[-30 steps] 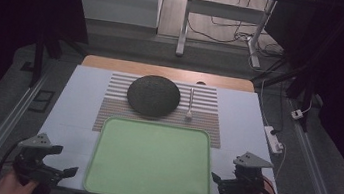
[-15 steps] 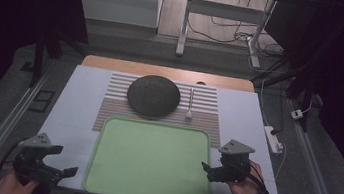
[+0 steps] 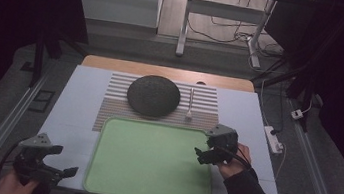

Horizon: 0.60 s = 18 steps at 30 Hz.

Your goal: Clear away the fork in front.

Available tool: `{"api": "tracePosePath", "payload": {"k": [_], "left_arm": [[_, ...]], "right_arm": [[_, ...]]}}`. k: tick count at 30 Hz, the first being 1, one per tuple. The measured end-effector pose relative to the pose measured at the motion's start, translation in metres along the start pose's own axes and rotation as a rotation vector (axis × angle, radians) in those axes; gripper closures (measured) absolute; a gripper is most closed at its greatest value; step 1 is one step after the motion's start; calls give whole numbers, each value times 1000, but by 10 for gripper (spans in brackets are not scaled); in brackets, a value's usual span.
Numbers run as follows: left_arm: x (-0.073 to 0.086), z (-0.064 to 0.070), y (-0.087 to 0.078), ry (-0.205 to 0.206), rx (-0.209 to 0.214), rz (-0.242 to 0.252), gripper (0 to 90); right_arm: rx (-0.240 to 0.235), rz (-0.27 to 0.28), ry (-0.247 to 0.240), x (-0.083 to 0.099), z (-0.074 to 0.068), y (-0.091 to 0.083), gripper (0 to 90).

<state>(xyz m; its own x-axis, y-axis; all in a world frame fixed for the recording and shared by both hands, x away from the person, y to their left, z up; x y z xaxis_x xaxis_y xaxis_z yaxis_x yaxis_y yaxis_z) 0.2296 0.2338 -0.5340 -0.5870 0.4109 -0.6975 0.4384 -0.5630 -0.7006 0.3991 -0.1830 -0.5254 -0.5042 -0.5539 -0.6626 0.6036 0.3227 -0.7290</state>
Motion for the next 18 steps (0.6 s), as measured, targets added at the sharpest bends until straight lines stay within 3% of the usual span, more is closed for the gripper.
{"api": "tracePosePath", "payload": {"k": [12,15,18], "left_arm": [[0,0,0,0,2,-1,10],[0,0,0,3,1,-1,10],[0,0,0,0,2,-1,10]], "right_arm": [[33,-14,3,-32,11,42,21],[12,-5,17,-41,12,53,22],[24,-6,12,-48,15,63,22]]}}
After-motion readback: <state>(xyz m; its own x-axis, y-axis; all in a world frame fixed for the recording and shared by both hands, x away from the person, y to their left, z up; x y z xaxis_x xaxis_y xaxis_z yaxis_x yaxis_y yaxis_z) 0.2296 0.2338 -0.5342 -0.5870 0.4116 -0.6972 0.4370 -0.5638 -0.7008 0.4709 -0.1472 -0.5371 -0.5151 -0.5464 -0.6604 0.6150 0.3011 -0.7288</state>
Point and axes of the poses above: each handheld gripper's, and its own axes: y roughly forward along the jaws, x roughly out of its underside, z roughly to its right, the point moved 8 cm from there along y, roughly forward along the jaws, and after that the axes turned 9 degrees about y, right-handed, at the moved point
